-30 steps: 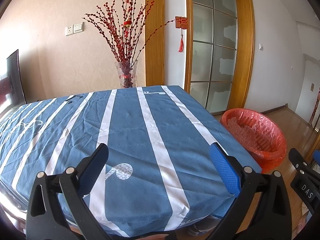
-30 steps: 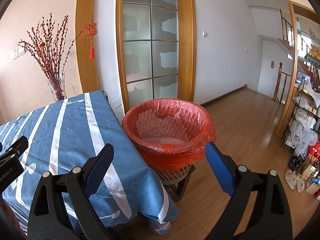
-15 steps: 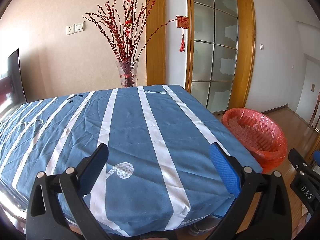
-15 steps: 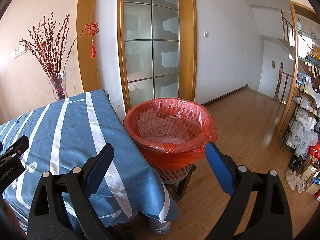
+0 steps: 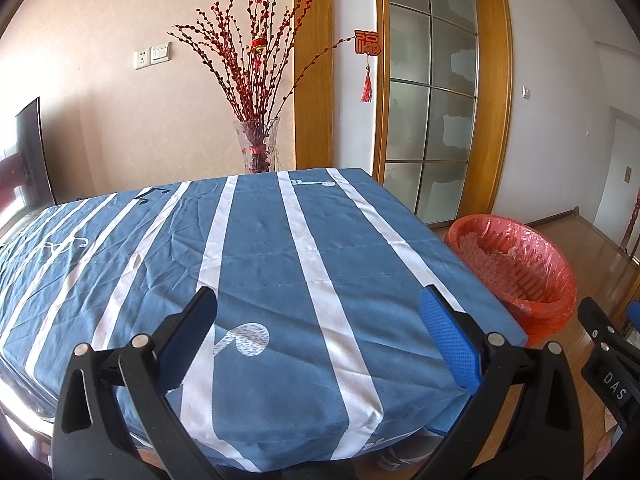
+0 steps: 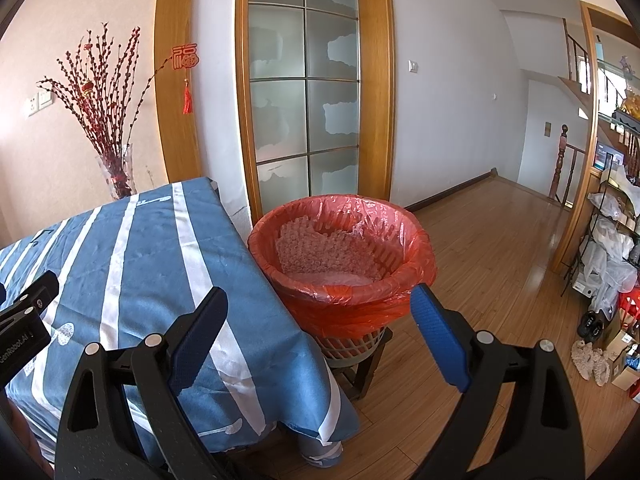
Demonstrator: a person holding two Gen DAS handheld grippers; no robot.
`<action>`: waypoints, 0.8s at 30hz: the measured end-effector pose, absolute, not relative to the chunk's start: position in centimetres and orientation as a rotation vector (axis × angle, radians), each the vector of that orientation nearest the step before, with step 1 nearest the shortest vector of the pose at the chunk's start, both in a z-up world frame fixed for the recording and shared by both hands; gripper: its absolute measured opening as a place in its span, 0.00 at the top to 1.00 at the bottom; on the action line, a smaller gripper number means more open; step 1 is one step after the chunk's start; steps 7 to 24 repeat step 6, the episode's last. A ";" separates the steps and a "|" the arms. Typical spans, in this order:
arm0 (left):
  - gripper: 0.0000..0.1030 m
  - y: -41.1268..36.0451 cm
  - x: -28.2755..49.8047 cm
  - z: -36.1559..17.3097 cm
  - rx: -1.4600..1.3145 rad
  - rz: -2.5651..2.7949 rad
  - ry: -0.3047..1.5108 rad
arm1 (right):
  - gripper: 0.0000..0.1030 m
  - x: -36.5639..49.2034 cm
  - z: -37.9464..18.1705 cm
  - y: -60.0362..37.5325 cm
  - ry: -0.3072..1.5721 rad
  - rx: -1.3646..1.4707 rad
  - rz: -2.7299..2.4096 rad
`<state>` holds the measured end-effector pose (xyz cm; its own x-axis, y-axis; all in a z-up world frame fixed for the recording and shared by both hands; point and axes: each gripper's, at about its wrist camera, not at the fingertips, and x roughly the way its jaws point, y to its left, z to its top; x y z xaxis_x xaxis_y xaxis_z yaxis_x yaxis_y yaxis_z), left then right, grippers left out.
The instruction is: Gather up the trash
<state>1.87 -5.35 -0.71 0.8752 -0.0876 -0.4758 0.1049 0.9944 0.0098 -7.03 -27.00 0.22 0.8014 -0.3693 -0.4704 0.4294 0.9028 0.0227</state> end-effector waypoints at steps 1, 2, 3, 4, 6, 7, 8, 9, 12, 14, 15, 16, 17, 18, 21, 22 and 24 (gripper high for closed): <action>0.04 -5.4 1.9 -0.7 0.035 -0.102 0.497 | 0.10 -7.0 0.2 -27.0 0.476 0.131 -0.430; 0.04 -5.4 1.9 -0.7 0.034 -0.103 0.498 | 0.10 -7.0 0.2 -26.9 0.476 0.131 -0.430; 0.04 -5.4 1.9 -0.8 0.034 -0.104 0.500 | 0.10 -7.1 0.2 -26.9 0.477 0.132 -0.430; 0.04 -5.3 2.0 -0.8 0.034 -0.104 0.501 | 0.10 -7.1 0.2 -26.9 0.477 0.132 -0.430; 0.04 -5.3 2.0 -0.8 0.033 -0.104 0.504 | 0.10 -7.0 0.2 -27.0 0.478 0.132 -0.428; 0.04 -5.3 2.0 -0.8 0.033 -0.104 0.504 | 0.10 -7.0 0.2 -27.0 0.478 0.132 -0.428; 0.04 -5.3 2.0 -0.8 0.033 -0.104 0.504 | 0.10 -7.0 0.2 -27.0 0.478 0.132 -0.428; 0.04 -5.3 2.0 -0.8 0.033 -0.104 0.504 | 0.10 -7.0 0.2 -27.0 0.478 0.132 -0.428; 0.04 -5.3 2.0 -0.8 0.033 -0.104 0.504 | 0.10 -7.0 0.2 -27.0 0.478 0.132 -0.428; 0.04 -5.3 2.0 -0.8 0.033 -0.104 0.504 | 0.10 -7.0 0.2 -27.0 0.478 0.132 -0.428; 0.04 -5.3 2.0 -0.8 0.033 -0.104 0.504 | 0.10 -7.0 0.2 -27.0 0.478 0.132 -0.428; 0.04 -5.3 2.0 -0.8 0.033 -0.104 0.504 | 0.10 -7.0 0.2 -27.0 0.478 0.132 -0.428; 0.04 -5.3 2.0 -0.8 0.033 -0.104 0.504 | 0.10 -7.0 0.2 -27.0 0.478 0.132 -0.428; 0.04 -5.3 2.0 -0.8 0.033 -0.104 0.504 | 0.10 -7.0 0.2 -27.0 0.478 0.132 -0.428; 0.04 -5.3 2.0 -0.8 0.033 -0.104 0.504 | 0.10 -7.0 0.2 -27.0 0.478 0.132 -0.428; 0.04 -5.3 2.0 -0.8 0.033 -0.104 0.504 | 0.10 -7.0 0.2 -27.0 0.478 0.132 -0.428; 0.04 -5.3 2.0 -0.8 0.033 -0.104 0.504 | 0.10 -7.0 0.2 -27.0 0.478 0.132 -0.428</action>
